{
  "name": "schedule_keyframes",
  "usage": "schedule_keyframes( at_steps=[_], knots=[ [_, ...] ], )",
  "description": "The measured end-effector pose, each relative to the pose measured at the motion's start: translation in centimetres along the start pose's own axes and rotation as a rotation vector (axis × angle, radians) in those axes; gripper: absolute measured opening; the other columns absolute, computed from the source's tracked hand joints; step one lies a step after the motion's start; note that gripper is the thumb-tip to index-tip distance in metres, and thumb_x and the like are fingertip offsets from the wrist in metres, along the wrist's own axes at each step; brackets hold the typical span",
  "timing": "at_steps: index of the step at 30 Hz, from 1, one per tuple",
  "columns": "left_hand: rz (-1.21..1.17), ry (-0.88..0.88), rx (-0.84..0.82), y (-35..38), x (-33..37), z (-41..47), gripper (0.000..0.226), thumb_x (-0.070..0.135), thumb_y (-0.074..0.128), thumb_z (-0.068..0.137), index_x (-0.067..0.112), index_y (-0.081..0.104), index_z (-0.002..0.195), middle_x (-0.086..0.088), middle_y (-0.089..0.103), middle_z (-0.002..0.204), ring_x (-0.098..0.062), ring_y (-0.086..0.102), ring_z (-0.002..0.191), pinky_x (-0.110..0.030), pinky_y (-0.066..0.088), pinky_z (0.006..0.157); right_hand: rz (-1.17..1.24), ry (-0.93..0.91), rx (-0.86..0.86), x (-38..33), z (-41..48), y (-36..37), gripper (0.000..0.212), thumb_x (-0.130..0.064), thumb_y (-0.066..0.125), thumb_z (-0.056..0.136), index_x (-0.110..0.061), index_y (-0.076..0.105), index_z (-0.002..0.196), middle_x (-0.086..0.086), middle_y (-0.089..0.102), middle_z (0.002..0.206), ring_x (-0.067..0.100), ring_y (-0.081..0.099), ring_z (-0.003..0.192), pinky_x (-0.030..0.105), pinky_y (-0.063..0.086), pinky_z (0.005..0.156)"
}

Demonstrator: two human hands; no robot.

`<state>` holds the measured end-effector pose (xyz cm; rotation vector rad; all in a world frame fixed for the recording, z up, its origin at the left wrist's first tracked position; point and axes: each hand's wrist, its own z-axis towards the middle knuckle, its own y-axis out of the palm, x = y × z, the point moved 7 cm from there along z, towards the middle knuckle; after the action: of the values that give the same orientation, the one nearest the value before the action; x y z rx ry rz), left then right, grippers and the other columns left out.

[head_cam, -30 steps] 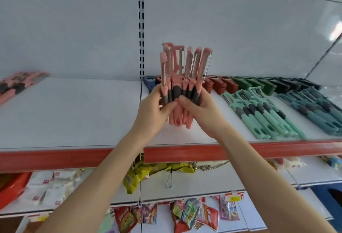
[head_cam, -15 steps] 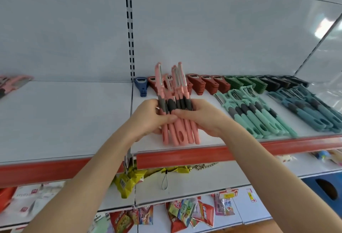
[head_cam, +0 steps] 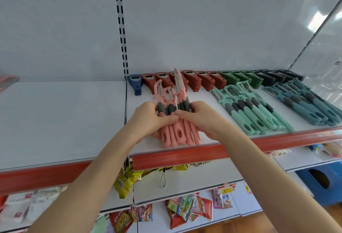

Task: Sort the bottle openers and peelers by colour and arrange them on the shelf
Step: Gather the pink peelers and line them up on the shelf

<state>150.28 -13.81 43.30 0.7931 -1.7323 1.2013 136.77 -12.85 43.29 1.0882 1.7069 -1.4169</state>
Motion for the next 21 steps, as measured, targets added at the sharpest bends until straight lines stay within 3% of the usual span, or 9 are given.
schedule_keyframes(
  at_steps=[3,8,11,13,14,16,17,19,21],
  knots=[
    [0.156,0.031,0.065,-0.2,0.6,-0.2,0.038,0.037,0.072,0.076,0.01,0.053,0.095,-0.01,0.067,0.089,-0.024,0.066,0.081,-0.043,0.056,0.075,-0.126,-0.048,0.069,-0.3,-0.1,-0.4,0.02,-0.022,0.059,0.088,-0.004,0.054,0.08,0.006,0.049,0.068,0.016,0.047,0.062,0.031,0.04,0.058],
    [0.27,0.068,0.101,-0.1,1.6,-0.7,0.029,0.037,0.062,0.085,0.02,0.04,0.093,-0.009,0.065,0.089,-0.022,0.063,0.077,-0.035,0.054,0.073,-0.26,-0.126,0.146,-0.3,-0.3,-0.9,0.019,-0.014,0.054,0.088,0.005,0.057,0.087,0.009,0.046,0.068,0.017,0.04,0.059,0.027,0.031,0.054],
    [0.339,0.09,0.084,0.0,2.1,-1.0,0.027,0.034,0.056,0.089,0.026,0.035,0.074,-0.013,0.066,0.092,-0.024,0.063,0.076,-0.036,0.053,0.077,-0.348,-0.142,0.183,-0.1,-0.2,-1.2,0.014,-0.012,0.05,0.089,-0.002,0.052,0.08,0.003,0.043,0.064,0.016,0.038,0.059,0.016,0.029,0.048],
    [0.369,0.095,0.072,0.0,2.2,-1.2,0.021,0.032,0.055,0.09,0.026,0.04,0.077,-0.012,0.066,0.095,-0.024,0.064,0.076,-0.036,0.053,0.077,-0.392,-0.149,0.211,-0.1,-0.2,-1.3,0.01,-0.012,0.048,0.09,-0.005,0.052,0.084,0.002,0.048,0.07,0.021,0.045,0.067,0.014,0.031,0.05],
    [0.38,0.1,0.074,-0.1,2.1,-1.3,0.012,0.031,0.054,0.09,0.02,0.048,0.089,-0.012,0.066,0.097,-0.025,0.065,0.077,-0.036,0.053,0.077,-0.384,-0.149,0.225,0.1,-0.2,-1.5,0.009,-0.011,0.048,0.091,-0.005,0.055,0.093,0.004,0.055,0.079,0.024,0.051,0.077,0.012,0.032,0.053],
    [0.422,0.107,0.104,-0.3,1.8,-1.4,0.031,0.026,0.055,0.09,0.008,0.05,0.114,-0.012,0.065,0.101,-0.024,0.065,0.078,-0.036,0.053,0.077,-0.31,-0.138,0.257,0.6,-0.2,-1.8,0.029,-0.01,0.048,0.092,-0.004,0.052,0.121,0.011,0.059,0.111,0.025,0.056,0.104,0.018,0.039,0.078],
    [0.438,0.116,0.121,-0.4,1.7,-1.4,0.034,0.024,0.056,0.091,0.005,0.048,0.118,-0.011,0.065,0.1,-0.024,0.064,0.078,-0.034,0.053,0.076,-0.269,-0.14,0.271,0.7,-0.3,-1.8,0.037,-0.009,0.048,0.092,-0.003,0.047,0.128,0.012,0.056,0.123,0.024,0.053,0.114,0.023,0.04,0.088],
    [0.47,0.146,0.142,-0.5,1.6,-1.5,0.031,0.021,0.055,0.091,0.005,0.049,0.117,-0.011,0.065,0.094,-0.022,0.064,0.076,-0.031,0.052,0.073,-0.234,-0.164,0.3,0.7,-0.4,-1.9,0.038,-0.007,0.048,0.092,-0.003,0.046,0.13,0.012,0.054,0.128,0.023,0.052,0.117,0.028,0.041,0.093],
    [0.472,0.151,0.148,-0.5,1.3,-1.3,0.028,0.021,0.055,0.091,0.005,0.051,0.114,-0.01,0.064,0.088,-0.023,0.063,0.075,-0.031,0.051,0.071,-0.209,-0.172,0.344,0.9,-0.3,-2.3,0.032,-0.007,0.048,0.092,-0.004,0.052,0.123,0.01,0.059,0.117,0.023,0.058,0.104,0.028,0.045,0.086]
  ],
)
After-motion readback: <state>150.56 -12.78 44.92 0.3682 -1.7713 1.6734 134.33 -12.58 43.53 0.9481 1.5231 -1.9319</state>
